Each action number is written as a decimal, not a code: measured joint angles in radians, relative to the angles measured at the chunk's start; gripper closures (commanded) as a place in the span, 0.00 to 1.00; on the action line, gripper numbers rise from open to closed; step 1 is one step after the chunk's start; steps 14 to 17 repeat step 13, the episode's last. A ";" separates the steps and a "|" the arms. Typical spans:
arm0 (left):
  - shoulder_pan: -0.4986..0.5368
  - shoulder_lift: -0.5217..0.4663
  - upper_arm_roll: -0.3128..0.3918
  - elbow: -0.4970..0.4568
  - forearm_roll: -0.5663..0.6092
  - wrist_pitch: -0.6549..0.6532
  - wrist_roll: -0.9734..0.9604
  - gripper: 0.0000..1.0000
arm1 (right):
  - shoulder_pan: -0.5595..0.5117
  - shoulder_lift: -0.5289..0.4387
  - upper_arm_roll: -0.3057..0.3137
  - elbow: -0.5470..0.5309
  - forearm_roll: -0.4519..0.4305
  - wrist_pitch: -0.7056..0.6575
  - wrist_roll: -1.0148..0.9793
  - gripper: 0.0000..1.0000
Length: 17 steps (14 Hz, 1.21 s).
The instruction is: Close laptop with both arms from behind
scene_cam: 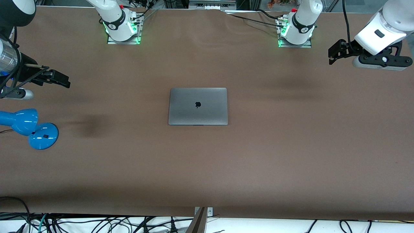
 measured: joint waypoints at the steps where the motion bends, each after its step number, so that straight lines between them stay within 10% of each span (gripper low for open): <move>1: -0.005 0.015 0.000 0.019 0.000 0.000 0.000 0.00 | 0.000 0.000 0.004 0.000 0.000 0.000 0.000 0.00; 17: -0.013 0.106 0.006 0.116 0.000 0.004 0.000 0.00 | 0.000 -0.024 0.029 0.000 -0.049 0.000 0.000 0.00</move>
